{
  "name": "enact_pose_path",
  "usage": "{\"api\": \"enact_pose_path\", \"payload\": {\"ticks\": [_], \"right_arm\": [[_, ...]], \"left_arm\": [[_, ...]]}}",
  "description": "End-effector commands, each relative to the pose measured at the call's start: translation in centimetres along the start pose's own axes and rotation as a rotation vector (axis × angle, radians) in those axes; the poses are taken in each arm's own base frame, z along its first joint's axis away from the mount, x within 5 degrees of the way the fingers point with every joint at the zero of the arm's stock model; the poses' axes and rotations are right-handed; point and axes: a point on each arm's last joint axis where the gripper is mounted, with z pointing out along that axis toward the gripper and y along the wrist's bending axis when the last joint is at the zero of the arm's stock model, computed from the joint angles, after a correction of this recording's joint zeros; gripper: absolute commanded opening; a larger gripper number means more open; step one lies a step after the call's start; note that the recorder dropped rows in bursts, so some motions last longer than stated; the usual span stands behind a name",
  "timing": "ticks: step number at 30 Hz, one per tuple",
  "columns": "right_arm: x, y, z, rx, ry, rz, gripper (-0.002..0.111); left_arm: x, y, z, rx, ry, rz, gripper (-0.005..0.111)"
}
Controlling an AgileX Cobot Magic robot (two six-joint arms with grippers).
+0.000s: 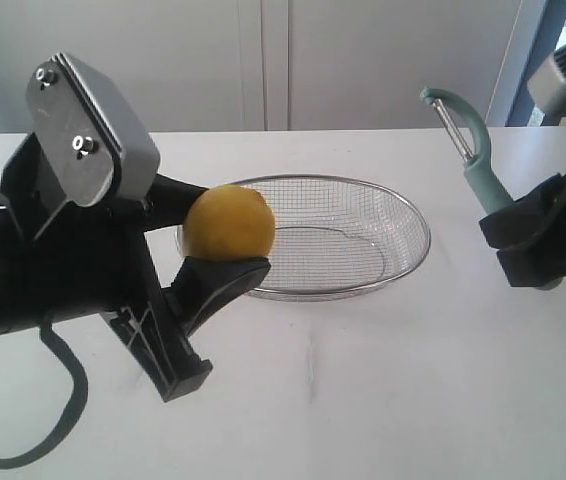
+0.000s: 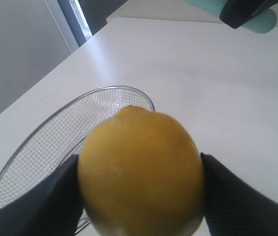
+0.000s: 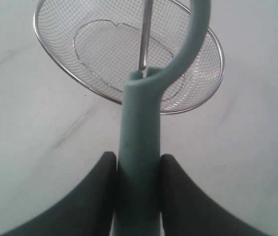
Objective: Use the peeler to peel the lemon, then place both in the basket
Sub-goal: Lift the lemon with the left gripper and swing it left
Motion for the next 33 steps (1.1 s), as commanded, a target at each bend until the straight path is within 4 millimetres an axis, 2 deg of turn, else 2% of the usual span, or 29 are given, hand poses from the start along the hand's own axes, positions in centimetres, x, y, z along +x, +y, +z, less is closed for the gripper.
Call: {"api": "enact_pose_path", "payload": {"ticks": [1, 8, 15, 19, 24, 30, 33], "right_arm": [[0.0, -0.1, -0.2, 0.003, -0.012, 0.008, 0.000], [0.0, -0.1, -0.2, 0.003, -0.012, 0.008, 0.000], [0.0, -0.1, -0.2, 0.003, -0.012, 0.008, 0.000], [0.0, -0.1, -0.2, 0.003, -0.012, 0.008, 0.000], [0.0, -0.1, -0.2, 0.003, -0.012, 0.008, 0.000], [0.0, -0.1, -0.2, 0.003, -0.012, 0.008, 0.000], [0.0, -0.1, -0.2, 0.003, -0.012, 0.008, 0.000]], "left_arm": [[-0.7, 0.8, -1.1, -0.042, -0.058, -0.010, 0.000], [-0.4, 2.5, -3.9, -0.143, -0.091, -0.039, 0.000], [4.4, 2.9, -6.3, -0.230, 0.012, -0.147, 0.000], [6.3, 3.3, -7.9, -0.335, -0.067, -0.218, 0.000], [6.5, 3.1, -9.5, -0.394, -0.212, -0.138, 0.000], [6.4, 2.3, -9.3, -0.306, -0.212, -0.105, 0.000], [5.8, 1.6, -9.1, -0.237, -0.267, -0.013, 0.000]]}}
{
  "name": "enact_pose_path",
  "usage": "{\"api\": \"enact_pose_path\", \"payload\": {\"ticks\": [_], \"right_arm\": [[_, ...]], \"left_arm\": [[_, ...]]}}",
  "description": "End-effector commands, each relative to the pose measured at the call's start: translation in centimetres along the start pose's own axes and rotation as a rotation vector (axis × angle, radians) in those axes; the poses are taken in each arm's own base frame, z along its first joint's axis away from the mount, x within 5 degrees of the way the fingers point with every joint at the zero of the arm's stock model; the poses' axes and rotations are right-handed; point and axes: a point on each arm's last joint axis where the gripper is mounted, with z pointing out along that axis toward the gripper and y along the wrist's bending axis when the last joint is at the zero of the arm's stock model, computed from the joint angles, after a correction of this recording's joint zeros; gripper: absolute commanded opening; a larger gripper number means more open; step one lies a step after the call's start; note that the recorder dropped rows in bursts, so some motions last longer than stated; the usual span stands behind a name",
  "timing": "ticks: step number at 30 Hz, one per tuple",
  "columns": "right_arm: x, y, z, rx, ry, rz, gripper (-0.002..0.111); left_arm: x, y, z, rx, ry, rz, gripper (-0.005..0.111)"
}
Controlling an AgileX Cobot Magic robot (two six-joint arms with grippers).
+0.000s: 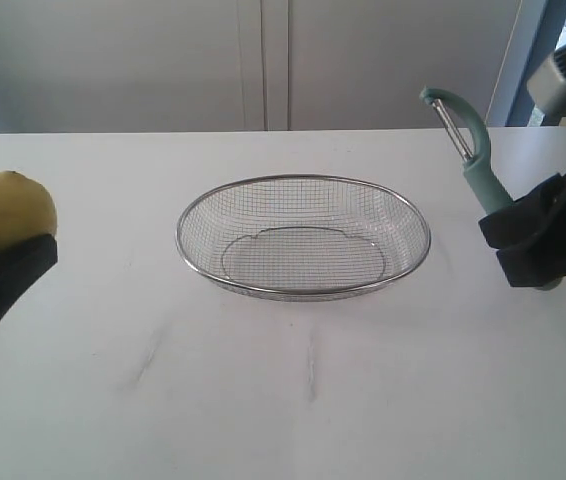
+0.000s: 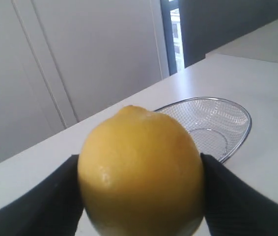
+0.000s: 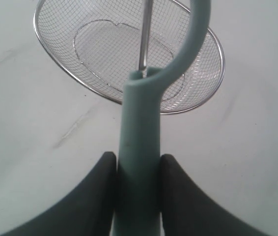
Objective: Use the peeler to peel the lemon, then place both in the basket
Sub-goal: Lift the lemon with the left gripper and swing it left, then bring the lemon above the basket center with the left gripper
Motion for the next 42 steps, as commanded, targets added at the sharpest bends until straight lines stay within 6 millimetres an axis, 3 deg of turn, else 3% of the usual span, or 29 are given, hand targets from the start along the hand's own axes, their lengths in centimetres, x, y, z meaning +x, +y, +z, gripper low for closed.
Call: {"api": "enact_pose_path", "payload": {"ticks": [1, 5, 9, 13, 18, 24, 29, 32, 35, 40, 42], "right_arm": [[0.0, -0.1, -0.2, 0.003, -0.012, 0.008, 0.000], [0.0, -0.1, -0.2, 0.003, -0.012, 0.008, 0.000], [0.0, -0.1, -0.2, 0.003, -0.012, 0.008, 0.000], [0.0, -0.1, -0.2, 0.003, -0.012, 0.008, 0.000], [0.0, -0.1, -0.2, 0.003, -0.012, 0.008, 0.000], [-0.6, -0.1, -0.2, 0.005, -0.074, 0.060, 0.000], [-1.0, 0.4, -0.3, -0.056, -0.112, 0.154, 0.000], [-1.0, 0.4, -0.3, -0.059, -0.116, 0.162, 0.000], [-0.6, 0.3, 0.8, -0.079, -0.055, 0.193, 0.000], [1.2, 0.8, 4.6, -0.188, 0.114, 0.306, 0.000], [1.9, 1.9, 6.4, -0.296, 0.174, 0.348, 0.000]], "left_arm": [[-1.1, -1.2, 0.0, 0.132, -0.128, 0.075, 0.000], [-1.0, -2.0, 1.2, 0.223, -0.159, 0.059, 0.000], [0.2, -2.5, 3.4, 0.290, -0.095, 0.018, 0.000], [0.0, -2.9, 5.7, 0.365, -0.121, 0.033, 0.000], [-0.5, -2.6, 9.8, 0.388, -0.092, 0.015, 0.000], [-1.4, -3.2, 14.1, 0.523, -0.204, -0.047, 0.000], [-0.1, -4.2, 16.5, 0.645, -0.209, -0.024, 0.000], [0.7, -4.4, 16.9, 0.659, -0.181, -0.026, 0.000], [0.7, -4.3, 17.0, 0.645, -0.186, -0.031, 0.000], [0.7, -4.1, 17.1, 0.632, -0.189, -0.044, 0.000], [0.7, -4.1, 17.1, 0.628, -0.199, -0.013, 0.000]]}}
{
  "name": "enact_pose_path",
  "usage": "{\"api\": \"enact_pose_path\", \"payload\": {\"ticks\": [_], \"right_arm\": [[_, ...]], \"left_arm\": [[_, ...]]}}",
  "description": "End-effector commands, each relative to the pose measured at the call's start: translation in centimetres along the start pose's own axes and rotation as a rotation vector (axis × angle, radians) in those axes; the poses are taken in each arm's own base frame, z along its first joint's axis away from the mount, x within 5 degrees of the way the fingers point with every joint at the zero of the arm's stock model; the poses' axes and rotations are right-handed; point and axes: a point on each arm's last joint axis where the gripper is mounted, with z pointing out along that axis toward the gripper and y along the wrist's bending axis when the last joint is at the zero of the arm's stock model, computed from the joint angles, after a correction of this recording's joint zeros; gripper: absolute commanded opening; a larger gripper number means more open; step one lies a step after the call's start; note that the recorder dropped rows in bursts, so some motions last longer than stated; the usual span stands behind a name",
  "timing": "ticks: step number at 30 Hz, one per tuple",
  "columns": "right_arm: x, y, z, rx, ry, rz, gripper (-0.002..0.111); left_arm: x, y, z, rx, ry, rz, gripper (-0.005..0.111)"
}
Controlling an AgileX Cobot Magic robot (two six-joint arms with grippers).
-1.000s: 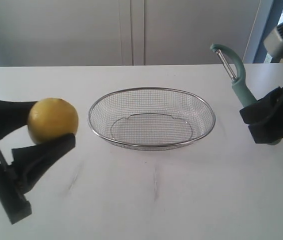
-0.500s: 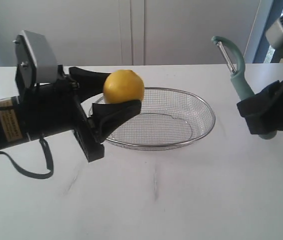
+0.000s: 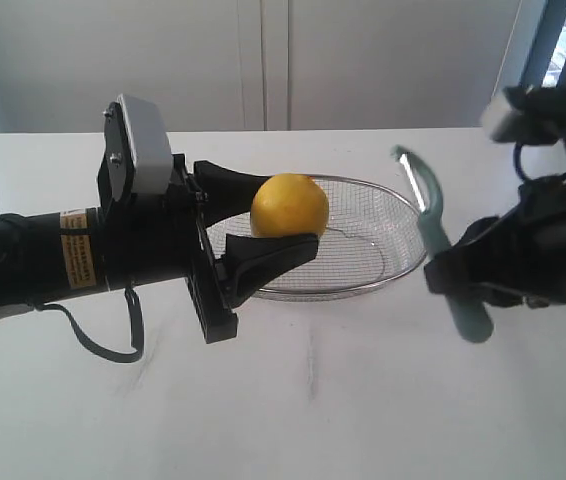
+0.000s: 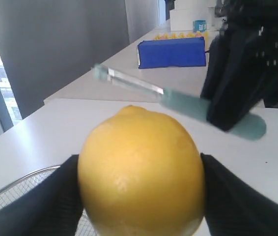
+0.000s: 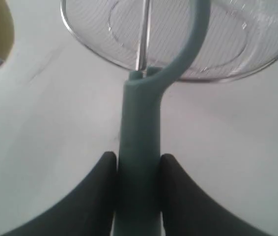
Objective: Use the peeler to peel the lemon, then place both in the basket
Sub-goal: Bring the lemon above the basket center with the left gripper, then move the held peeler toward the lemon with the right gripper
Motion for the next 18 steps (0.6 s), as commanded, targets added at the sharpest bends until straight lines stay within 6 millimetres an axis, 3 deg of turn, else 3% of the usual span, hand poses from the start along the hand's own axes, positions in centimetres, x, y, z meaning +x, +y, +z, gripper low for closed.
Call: {"api": "enact_pose_path", "payload": {"ticks": [1, 18], "right_arm": [[0.86, 1.22, 2.83, -0.179, 0.103, 0.030, 0.000], [0.43, 1.76, 3.70, -0.243, 0.084, 0.108, 0.000]], "left_arm": [[-0.67, -0.06, 0.04, 0.006, -0.042, 0.041, 0.000], [0.25, 0.07, 0.04, -0.005, 0.061, 0.098, 0.000]]}}
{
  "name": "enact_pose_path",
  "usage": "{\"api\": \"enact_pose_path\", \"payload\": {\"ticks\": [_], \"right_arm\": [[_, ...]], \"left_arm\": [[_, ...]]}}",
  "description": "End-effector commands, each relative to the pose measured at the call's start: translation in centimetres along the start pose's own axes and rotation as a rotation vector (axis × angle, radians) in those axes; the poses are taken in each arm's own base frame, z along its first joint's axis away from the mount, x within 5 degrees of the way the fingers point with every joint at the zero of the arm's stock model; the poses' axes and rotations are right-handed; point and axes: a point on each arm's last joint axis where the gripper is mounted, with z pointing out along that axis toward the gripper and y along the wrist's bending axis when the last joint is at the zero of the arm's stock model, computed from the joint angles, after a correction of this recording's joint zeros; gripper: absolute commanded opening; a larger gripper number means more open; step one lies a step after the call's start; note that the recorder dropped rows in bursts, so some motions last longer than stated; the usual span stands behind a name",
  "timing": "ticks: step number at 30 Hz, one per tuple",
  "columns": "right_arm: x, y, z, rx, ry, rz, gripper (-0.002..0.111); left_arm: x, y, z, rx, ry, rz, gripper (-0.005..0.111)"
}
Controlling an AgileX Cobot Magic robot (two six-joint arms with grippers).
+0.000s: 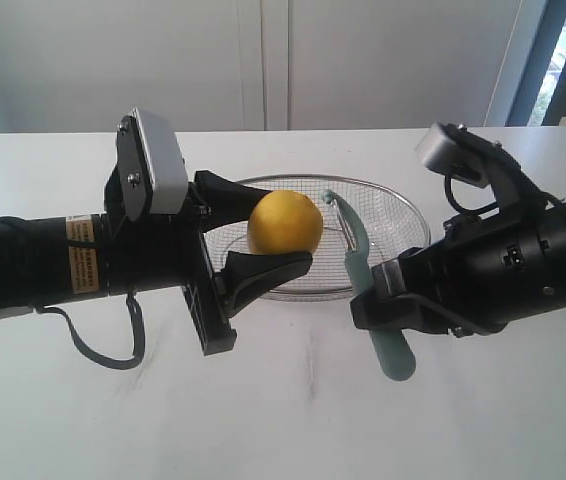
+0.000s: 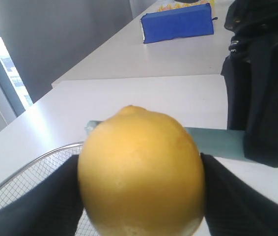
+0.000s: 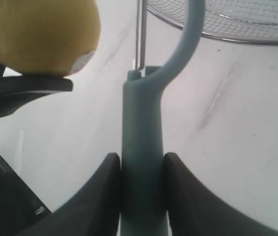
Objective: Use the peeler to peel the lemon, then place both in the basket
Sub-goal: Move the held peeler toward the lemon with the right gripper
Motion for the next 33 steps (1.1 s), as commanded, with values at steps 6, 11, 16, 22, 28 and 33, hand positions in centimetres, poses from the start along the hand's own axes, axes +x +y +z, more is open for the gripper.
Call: {"api": "enact_pose_path", "payload": {"ticks": [6, 11, 16, 22, 28, 33], "right_arm": [[0.8, -0.3, 0.6, -0.021, -0.020, 0.068, 0.000], [1.3, -0.5, 1.0, -0.039, -0.031, 0.131, 0.000], [1.2, -0.4, 1.0, -0.036, -0.044, 0.133, 0.000], [1.3, 0.3, 1.5, -0.047, -0.045, 0.115, 0.000], [1.2, 0.8, 1.8, -0.035, -0.070, 0.100, 0.000], [1.2, 1.0, 1.9, -0.040, -0.072, 0.098, 0.000]], "left_arm": [[-0.5, -0.1, 0.0, 0.010, -0.031, 0.009, 0.000], [-0.6, -0.1, 0.0, 0.011, -0.034, 0.009, 0.000], [-0.6, -0.1, 0.0, 0.011, -0.034, 0.009, 0.000], [-0.6, -0.1, 0.0, 0.011, -0.034, 0.009, 0.000], [-0.5, -0.1, 0.0, 0.015, -0.031, 0.013, 0.000], [-0.5, -0.1, 0.0, 0.015, -0.031, 0.013, 0.000]]}}
